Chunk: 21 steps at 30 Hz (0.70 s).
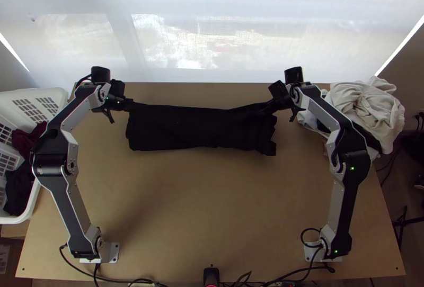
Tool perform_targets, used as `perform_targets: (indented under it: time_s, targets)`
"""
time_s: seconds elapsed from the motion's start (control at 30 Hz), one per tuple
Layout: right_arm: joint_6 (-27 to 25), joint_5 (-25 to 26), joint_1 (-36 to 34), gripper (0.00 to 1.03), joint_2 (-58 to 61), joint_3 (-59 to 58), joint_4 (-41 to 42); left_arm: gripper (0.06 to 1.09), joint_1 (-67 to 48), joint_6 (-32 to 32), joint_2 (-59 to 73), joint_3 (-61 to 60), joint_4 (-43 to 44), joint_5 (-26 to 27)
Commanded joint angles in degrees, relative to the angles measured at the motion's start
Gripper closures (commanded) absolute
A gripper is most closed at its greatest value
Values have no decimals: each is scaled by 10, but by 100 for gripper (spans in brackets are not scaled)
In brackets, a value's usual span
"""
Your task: Fold the t-shirt
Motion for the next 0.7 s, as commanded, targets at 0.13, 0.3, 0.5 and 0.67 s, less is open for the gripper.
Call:
perform_targets:
  time_s: [0.13,0.3,0.5,0.67]
  targets:
    - [39,-2,1,5,-47,-7,-20,36,-10,-18,-22,6,-61,13]
    - [69,-3,19,5,-104,24,-20,36,-11,-36,-74,27,-104,42]
    - [79,-20,110,5,-139,43,-88,36,-47,-51,-102,46,-178,103]
    - [74,-19,182,5,-146,-21,-90,36,-89,-48,-103,7,-169,102]
